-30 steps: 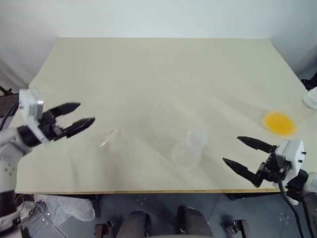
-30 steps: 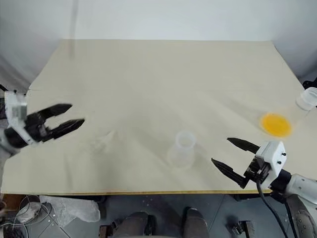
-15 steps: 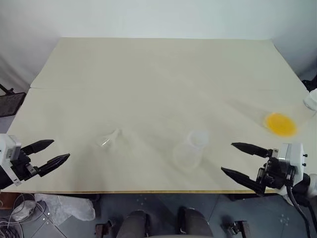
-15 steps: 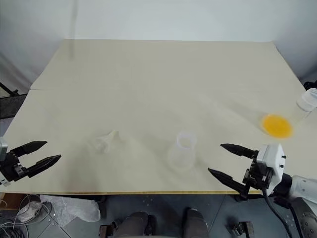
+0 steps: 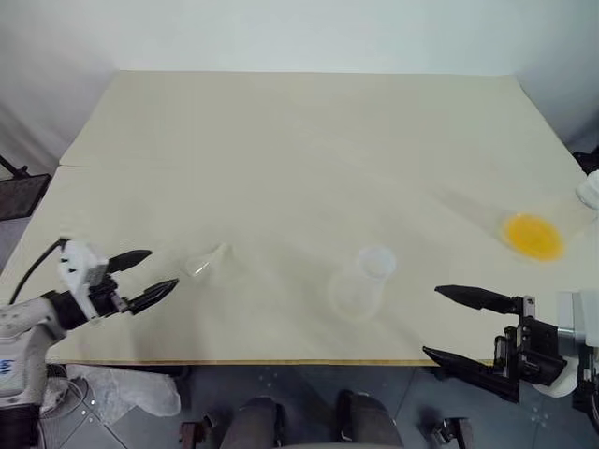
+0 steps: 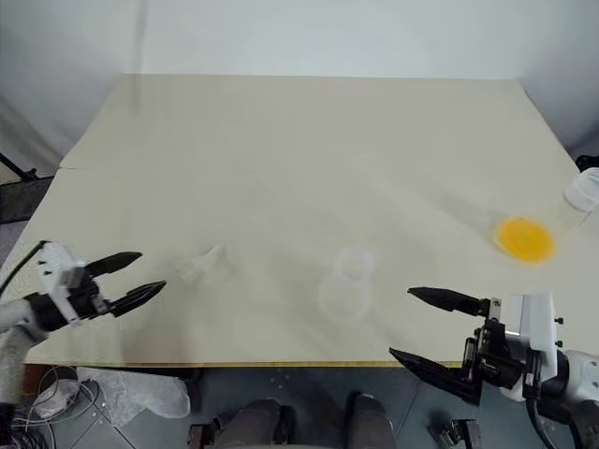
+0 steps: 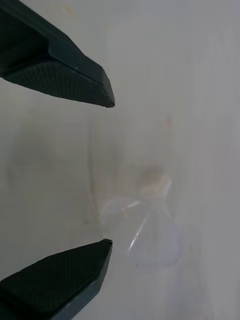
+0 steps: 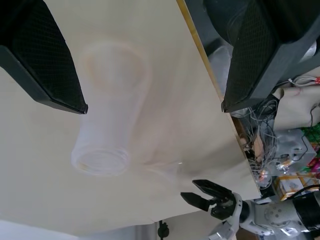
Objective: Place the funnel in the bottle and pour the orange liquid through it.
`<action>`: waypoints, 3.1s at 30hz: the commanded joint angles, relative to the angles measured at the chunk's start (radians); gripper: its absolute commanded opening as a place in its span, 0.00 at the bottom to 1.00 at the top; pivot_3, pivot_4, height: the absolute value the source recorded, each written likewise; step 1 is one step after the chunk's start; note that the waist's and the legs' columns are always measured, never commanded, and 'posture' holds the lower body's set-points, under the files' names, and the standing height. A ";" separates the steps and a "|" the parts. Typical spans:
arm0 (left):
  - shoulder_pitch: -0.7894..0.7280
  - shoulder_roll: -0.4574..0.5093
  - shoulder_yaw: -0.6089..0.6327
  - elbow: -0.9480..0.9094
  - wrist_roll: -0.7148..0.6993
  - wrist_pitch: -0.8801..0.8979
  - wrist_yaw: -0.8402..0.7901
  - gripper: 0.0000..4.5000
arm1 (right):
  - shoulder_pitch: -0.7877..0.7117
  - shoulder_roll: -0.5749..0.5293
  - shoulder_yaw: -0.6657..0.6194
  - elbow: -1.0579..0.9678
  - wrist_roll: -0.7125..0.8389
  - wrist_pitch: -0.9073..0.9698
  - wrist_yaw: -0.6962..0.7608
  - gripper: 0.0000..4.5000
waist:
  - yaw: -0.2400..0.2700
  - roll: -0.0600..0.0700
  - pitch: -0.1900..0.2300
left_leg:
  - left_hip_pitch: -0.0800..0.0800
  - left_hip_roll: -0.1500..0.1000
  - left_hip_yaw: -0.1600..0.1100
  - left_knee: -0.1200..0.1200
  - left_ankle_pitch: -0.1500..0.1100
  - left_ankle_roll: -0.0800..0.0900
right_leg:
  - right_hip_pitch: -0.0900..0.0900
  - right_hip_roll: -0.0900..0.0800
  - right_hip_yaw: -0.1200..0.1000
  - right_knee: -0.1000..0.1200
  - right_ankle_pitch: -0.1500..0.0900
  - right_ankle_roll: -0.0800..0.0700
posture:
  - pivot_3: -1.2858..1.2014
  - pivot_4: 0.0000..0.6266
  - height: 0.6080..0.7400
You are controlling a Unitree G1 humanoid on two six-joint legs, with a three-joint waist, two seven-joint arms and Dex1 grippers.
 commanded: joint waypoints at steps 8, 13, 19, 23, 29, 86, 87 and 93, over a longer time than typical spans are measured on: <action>-0.197 -0.040 -0.118 0.171 0.083 -0.121 0.012 1.00 | 0.047 0.048 -0.031 -0.062 -0.037 -0.056 -0.047 1.00 | 0.000 0.000 0.000 | 0.000 0.000 0.001 0.000 0.000 0.000 | -0.001 0.001 -0.004 0.002 0.000 0.000 | 0.52 0.24 1.00; -0.239 -0.038 -0.133 0.214 0.080 -0.130 -0.001 0.91 | 0.082 0.064 -0.051 -0.069 -0.049 -0.082 -0.052 1.00 | 0.000 0.000 0.000 | 0.000 0.000 0.001 0.000 0.000 0.000 | -0.001 0.001 -0.004 0.002 0.000 0.000 | 0.52 0.24 1.00; -0.252 -0.019 -0.141 0.218 0.066 -0.111 -0.057 0.52 | 0.140 0.088 -0.082 -0.058 -0.046 -0.126 -0.012 1.00 | 0.000 0.000 0.000 | 0.000 0.000 0.001 0.000 0.000 0.000 | -0.001 0.002 -0.004 0.002 0.000 0.000 | 0.52 0.24 1.00; -0.270 -0.013 -0.142 0.227 0.064 -0.103 -0.081 0.23 | 0.147 0.091 -0.086 -0.052 -0.046 -0.145 -0.009 1.00 | 0.000 0.000 0.000 | 0.000 0.001 0.002 0.001 0.000 0.000 | -0.001 0.002 -0.004 0.002 0.000 0.000 | 0.52 0.24 1.00; -0.307 0.000 -0.151 0.212 0.058 -0.080 -0.110 0.01 | 0.151 0.089 -0.088 -0.038 -0.043 -0.166 0.008 1.00 | 0.000 0.000 0.000 | 0.000 0.001 0.001 0.001 0.000 0.000 | -0.001 0.002 -0.004 0.002 0.000 0.000 | 0.52 0.24 1.00; -1.281 -0.237 -0.813 0.186 -0.067 0.627 -0.625 0.01 | 0.151 0.119 -0.051 -0.114 -0.051 -0.152 -0.100 1.00 | 0.023 -0.001 0.000 | -0.003 -0.001 0.002 0.005 0.002 0.002 | -0.001 0.005 0.000 0.001 0.000 0.001 | 0.52 0.24 1.00; -1.281 -0.237 -0.820 0.185 -0.071 0.613 -0.625 0.01 | 0.150 0.124 -0.043 -0.117 -0.058 -0.152 -0.108 1.00 | 0.023 -0.001 0.000 | -0.003 -0.001 0.002 0.005 0.002 0.002 | -0.001 0.005 -0.001 0.001 0.000 0.001 | 0.52 0.24 1.00; -1.304 -0.258 -0.871 0.239 -0.034 0.503 -0.625 0.01 | 0.154 0.151 -0.012 -0.142 -0.088 -0.161 -0.139 1.00 | 0.024 -0.001 0.000 | -0.003 -0.001 0.002 0.005 0.002 0.002 | -0.001 0.005 0.000 0.001 0.000 0.001 | 0.52 0.24 1.00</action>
